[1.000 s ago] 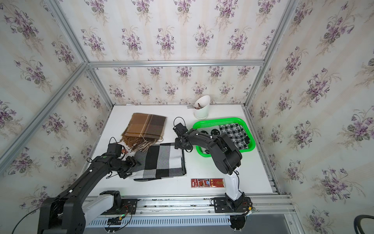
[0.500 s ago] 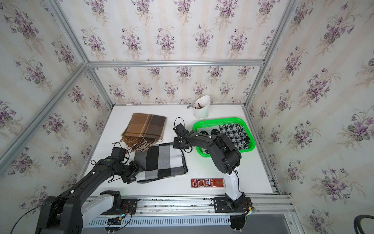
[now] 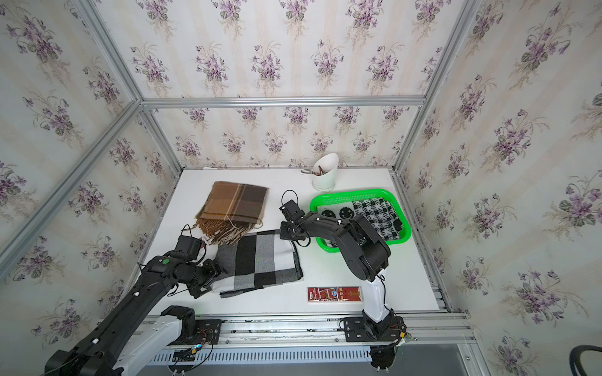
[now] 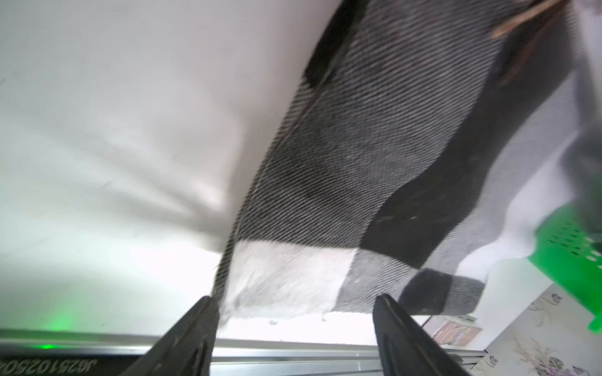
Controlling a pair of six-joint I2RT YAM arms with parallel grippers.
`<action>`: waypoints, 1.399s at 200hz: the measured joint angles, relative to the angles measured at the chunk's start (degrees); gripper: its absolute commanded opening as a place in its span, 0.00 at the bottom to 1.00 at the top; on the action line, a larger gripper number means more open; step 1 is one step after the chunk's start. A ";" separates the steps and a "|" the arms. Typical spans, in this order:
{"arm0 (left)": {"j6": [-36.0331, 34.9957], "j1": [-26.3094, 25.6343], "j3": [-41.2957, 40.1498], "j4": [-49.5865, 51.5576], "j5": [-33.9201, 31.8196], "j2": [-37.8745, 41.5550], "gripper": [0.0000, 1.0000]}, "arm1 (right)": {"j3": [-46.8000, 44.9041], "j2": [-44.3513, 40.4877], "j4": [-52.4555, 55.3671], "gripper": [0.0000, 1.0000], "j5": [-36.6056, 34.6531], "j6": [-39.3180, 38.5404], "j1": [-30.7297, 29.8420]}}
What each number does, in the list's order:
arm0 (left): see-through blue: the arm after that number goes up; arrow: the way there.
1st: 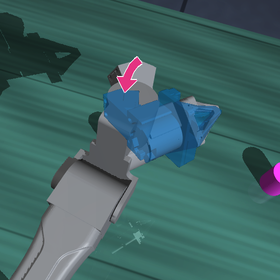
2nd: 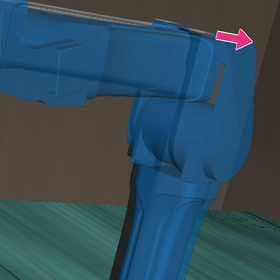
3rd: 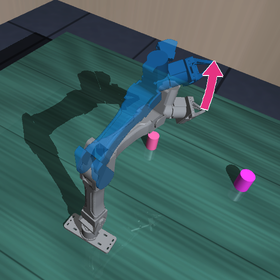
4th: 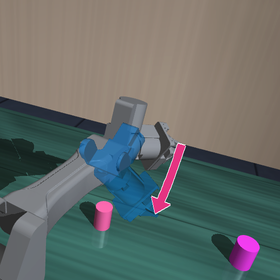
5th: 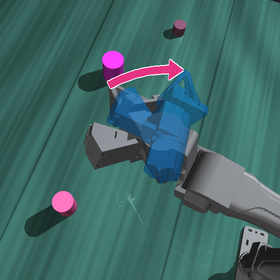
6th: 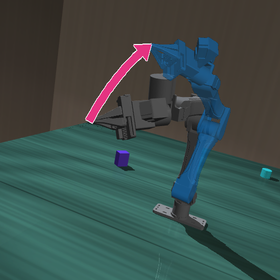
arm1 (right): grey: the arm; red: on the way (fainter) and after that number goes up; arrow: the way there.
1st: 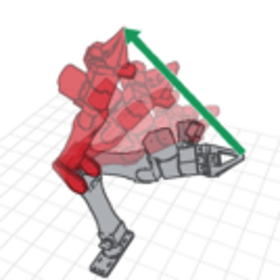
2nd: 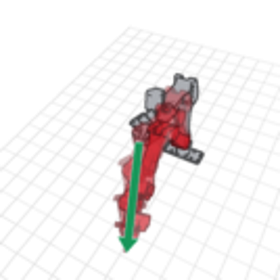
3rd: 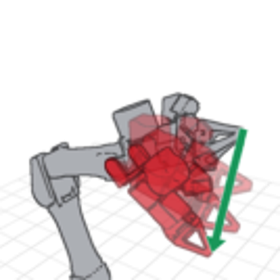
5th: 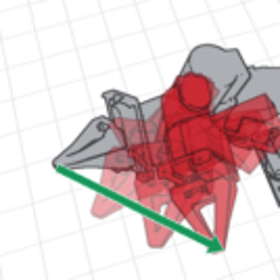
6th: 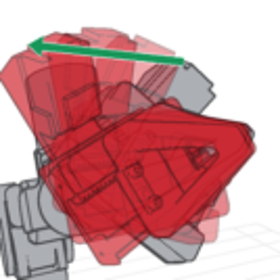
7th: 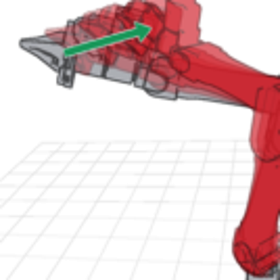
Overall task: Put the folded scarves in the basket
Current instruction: Pick up the scarf at the center of the board.
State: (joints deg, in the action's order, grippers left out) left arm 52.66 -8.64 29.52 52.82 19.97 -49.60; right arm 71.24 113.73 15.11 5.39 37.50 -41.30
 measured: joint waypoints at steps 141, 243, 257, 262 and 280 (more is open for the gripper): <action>23.87 -4.87 -12.24 -16.02 12.33 -0.20 0.53 | -0.63 -0.15 -0.48 0.00 0.04 -0.02 0.02; 17.75 -9.97 -0.96 -14.23 -4.22 0.20 0.00 | -2.84 -4.92 3.43 0.00 -1.60 0.15 -0.09; 16.96 -10.73 0.74 -12.24 -5.38 2.01 0.00 | -2.91 -6.99 4.26 0.00 -1.92 0.31 -0.15; 16.81 -11.04 1.33 -11.61 -5.57 2.29 0.00 | -2.91 -7.63 4.44 0.00 -1.97 0.42 -0.13; 16.41 -12.33 2.82 -10.21 -5.77 2.32 0.00 | -2.73 -9.92 5.20 0.00 -2.62 0.59 -0.13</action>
State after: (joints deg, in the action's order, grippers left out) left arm 69.08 -20.97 32.34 42.61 14.20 -47.29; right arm 68.51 103.81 20.32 2.76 38.09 -41.43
